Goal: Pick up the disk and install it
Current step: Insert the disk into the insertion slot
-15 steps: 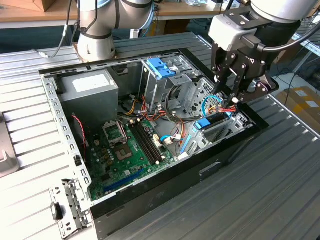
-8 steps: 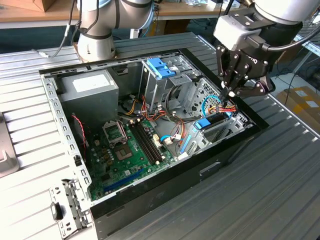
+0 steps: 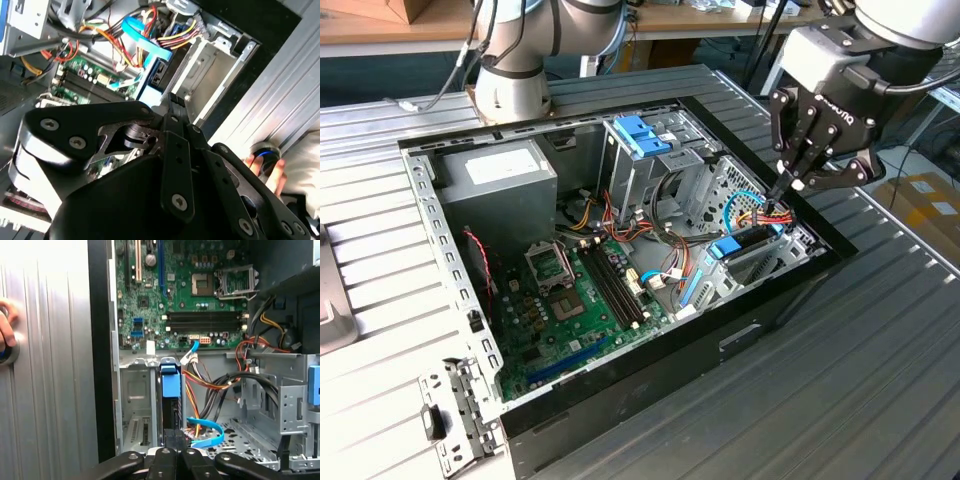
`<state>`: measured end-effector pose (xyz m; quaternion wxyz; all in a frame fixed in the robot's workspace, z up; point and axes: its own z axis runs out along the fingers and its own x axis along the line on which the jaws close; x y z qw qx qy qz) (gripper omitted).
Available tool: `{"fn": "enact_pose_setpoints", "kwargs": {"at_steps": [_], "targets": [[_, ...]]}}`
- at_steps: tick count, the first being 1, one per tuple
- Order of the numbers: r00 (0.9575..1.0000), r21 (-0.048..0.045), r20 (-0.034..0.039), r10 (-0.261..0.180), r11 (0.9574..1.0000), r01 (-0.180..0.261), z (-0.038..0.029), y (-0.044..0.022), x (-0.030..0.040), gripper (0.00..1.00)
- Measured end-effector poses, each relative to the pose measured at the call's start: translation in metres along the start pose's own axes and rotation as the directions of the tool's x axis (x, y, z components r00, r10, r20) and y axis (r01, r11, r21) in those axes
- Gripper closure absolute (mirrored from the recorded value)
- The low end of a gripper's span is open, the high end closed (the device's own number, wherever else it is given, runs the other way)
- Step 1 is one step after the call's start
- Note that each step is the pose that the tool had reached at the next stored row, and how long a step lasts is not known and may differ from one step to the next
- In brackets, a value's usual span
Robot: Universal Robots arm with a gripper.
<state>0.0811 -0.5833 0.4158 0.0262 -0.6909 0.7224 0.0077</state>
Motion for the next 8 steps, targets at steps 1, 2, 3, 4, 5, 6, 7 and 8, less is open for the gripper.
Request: {"fn": "enact_pose_setpoints", "kwargs": {"at_steps": [1,2,3,4,5,6,7,8], "targets": [[1.0000,-0.0187,-0.0009,0.001,0.9998,-0.001,0.0003,-0.0032,-0.0002,0.90],[1.0000,-0.0345,-0.0015,0.001,0.9994,-0.001,0.0006,-0.0065,-0.0003,0.90],[1.0000,-0.0493,-0.0023,0.002,0.9988,-0.002,0.0009,-0.0104,-0.0005,0.90],[1.0000,-0.0587,-0.0027,0.003,0.9983,-0.003,0.0012,-0.0142,-0.0006,0.90],[1.0000,-0.0647,-0.0030,0.003,0.9979,-0.003,0.0015,-0.0182,-0.0009,0.90],[1.0000,-0.0678,-0.0031,0.003,0.9977,-0.003,0.0017,-0.0215,-0.0012,0.90],[1.0000,-0.0709,-0.0033,0.003,0.9975,-0.003,0.0020,-0.0248,-0.0017,0.90],[1.0000,-0.0728,-0.0034,0.003,0.9973,-0.003,0.0021,-0.0273,-0.0024,0.90]]}}
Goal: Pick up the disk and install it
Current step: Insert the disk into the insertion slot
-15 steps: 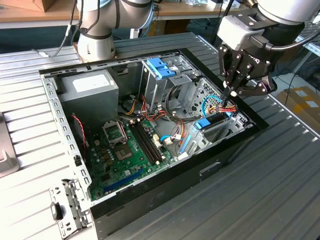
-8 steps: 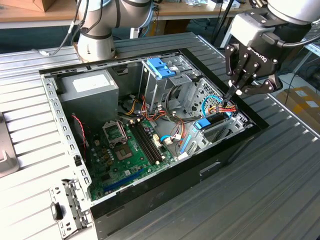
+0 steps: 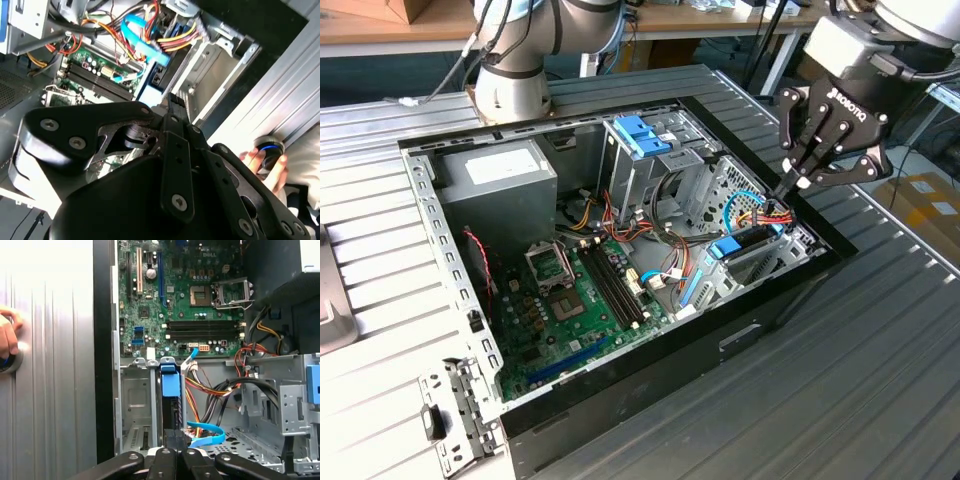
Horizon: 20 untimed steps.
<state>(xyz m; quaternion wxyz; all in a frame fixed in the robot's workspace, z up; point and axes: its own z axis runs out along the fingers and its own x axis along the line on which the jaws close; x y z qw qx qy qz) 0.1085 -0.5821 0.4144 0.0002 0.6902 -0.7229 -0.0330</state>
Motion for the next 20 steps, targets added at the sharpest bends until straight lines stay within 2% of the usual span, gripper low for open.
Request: {"fn": "enact_pose_setpoints", "kwargs": {"at_steps": [3,4,7,9,11,15,20], "targets": [[1.0000,-0.0081,-0.0005,0.000,1.0000,0.000,-0.0002,-0.0115,-0.0028,0.90],[1.0000,-0.0137,-0.0008,0.001,0.9999,-0.001,-0.0002,-0.0185,-0.0035,0.90],[1.0000,-0.0273,-0.0013,0.001,0.9996,-0.001,0.0002,-0.0323,-0.0042,0.90],[1.0000,-0.0416,-0.0020,0.002,0.9991,-0.002,0.0005,-0.0471,-0.0048,0.90],[1.0000,-0.0491,-0.0023,0.002,0.9988,-0.002,0.0004,-0.0558,-0.0052,0.90],[1.0000,-0.0529,-0.0025,0.002,0.9986,-0.002,0.0000,-0.0643,-0.0056,0.90],[1.0000,-0.0530,-0.0025,0.002,0.9986,-0.003,0.0000,-0.0662,-0.0057,0.90]]}}
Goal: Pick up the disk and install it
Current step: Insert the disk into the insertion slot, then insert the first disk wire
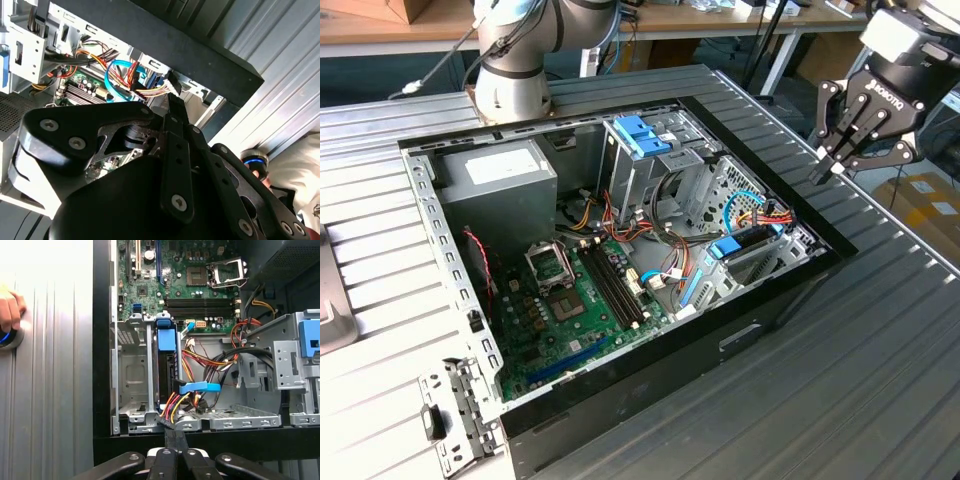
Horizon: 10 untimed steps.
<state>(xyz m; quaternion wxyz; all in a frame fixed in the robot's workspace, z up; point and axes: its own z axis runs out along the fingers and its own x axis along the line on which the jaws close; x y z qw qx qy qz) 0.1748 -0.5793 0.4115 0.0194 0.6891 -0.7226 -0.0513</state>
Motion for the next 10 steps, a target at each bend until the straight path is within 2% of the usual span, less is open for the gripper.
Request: {"fn": "enact_pose_setpoints", "kwargs": {"at_steps": [10], "targets": [[1.0000,0.0000,0.0000,0.000,1.0000,0.000,-0.0004,-0.0035,-0.0002,0.89]]}}
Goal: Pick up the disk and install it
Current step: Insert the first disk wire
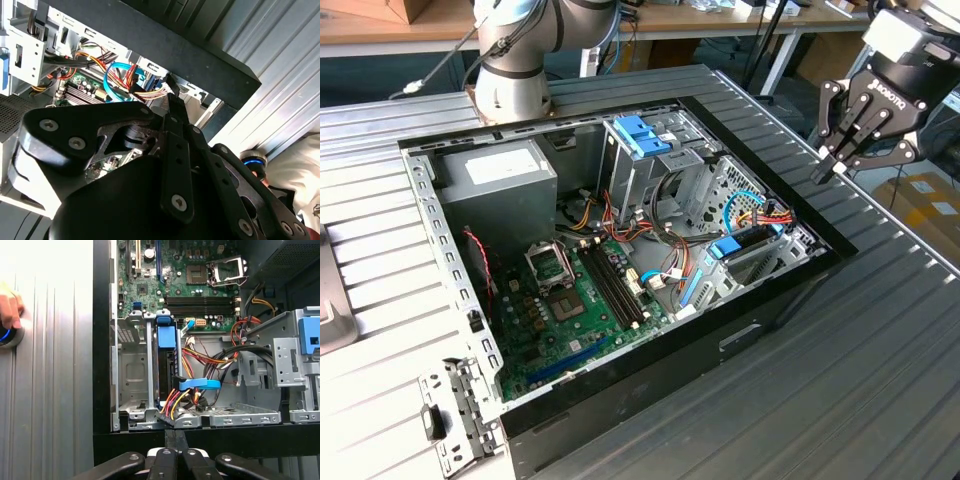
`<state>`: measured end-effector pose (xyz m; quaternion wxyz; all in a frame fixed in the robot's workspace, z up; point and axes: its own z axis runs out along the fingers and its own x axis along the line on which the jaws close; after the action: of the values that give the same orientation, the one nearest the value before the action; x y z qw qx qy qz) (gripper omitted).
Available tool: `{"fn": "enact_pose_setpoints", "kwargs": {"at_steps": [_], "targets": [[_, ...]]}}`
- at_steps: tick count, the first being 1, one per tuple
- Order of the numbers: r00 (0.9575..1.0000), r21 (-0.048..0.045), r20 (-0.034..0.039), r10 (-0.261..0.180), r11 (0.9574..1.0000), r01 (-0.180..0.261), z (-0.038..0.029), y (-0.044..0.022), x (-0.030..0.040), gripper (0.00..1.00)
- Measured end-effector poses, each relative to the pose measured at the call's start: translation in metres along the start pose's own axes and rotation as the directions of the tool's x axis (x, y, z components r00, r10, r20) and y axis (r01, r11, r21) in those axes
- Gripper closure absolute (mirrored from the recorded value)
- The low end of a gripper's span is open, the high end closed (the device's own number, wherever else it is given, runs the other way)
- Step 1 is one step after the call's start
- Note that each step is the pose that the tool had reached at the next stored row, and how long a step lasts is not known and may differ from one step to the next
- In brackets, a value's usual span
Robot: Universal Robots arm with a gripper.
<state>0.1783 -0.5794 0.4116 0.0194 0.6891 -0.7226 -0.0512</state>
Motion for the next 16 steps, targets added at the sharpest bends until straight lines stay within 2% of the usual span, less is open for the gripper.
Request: {"fn": "enact_pose_setpoints", "kwargs": {"at_steps": [1,2,3,6,8,12,16], "targets": [[1.0000,0.0000,0.0000,0.000,1.0000,0.000,0.0000,-0.0003,0.0000,0.89],[1.0000,0.0000,0.0000,0.000,1.0000,0.000,0.0000,-0.0005,0.0000,0.83],[1.0000,0.0000,0.0000,0.000,1.0000,0.000,-0.0001,-0.0011,-0.0001,0.71],[1.0000,0.0000,0.0001,0.000,1.0000,0.000,-0.0002,-0.0022,-0.0001,0.52],[1.0000,0.0000,0.0001,-0.001,1.0000,0.001,-0.0002,-0.0030,0.0001,0.52],[0.9996,-0.0013,-0.0023,-0.028,0.9996,0.028,0.0012,0.0003,0.0075,0.52],[0.9974,-0.0033,-0.0022,-0.072,0.9974,0.072,0.0044,0.0043,0.0109,0.52]]}}
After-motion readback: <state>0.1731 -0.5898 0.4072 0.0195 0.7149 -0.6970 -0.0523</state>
